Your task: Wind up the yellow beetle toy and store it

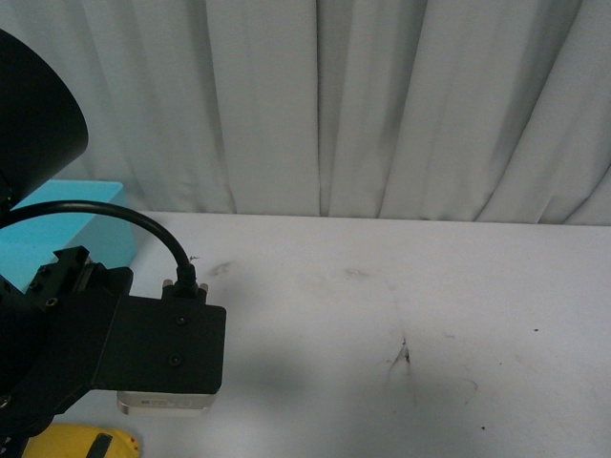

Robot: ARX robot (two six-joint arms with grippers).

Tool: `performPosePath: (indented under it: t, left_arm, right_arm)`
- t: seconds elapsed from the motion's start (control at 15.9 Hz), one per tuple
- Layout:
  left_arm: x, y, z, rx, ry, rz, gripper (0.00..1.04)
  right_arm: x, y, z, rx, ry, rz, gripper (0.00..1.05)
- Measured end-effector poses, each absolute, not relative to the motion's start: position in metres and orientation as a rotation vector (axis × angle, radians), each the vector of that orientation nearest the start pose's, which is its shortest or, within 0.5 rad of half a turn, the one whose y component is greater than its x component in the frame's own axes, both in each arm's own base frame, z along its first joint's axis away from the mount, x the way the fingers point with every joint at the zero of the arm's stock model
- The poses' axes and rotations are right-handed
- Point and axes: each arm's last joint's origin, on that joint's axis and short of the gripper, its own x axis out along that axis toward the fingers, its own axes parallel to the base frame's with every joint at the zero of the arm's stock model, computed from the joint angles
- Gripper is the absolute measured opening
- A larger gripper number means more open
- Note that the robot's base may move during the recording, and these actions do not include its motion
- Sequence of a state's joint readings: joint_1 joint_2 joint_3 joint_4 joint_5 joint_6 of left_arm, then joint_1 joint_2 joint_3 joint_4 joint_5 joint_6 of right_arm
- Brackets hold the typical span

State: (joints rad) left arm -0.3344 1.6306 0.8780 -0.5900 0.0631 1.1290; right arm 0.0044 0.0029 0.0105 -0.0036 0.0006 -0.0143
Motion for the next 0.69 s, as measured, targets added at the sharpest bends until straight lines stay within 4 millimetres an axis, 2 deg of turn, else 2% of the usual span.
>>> performPosePath:
  t: [0.44, 0.69]
  left_arm:
    - [0.273, -0.076, 0.106, 1.242, 1.127, -1.051, 0.98]
    - [0.279, -0.064, 0.091, 1.202, 1.182, -0.979, 0.98]
  right_arm:
    - [0.097, 0.0, 0.166, -0.014, -0.004, 0.004, 0.98]
    - [0.097, 0.0, 0.166, -0.014, -0.004, 0.004, 0.98]
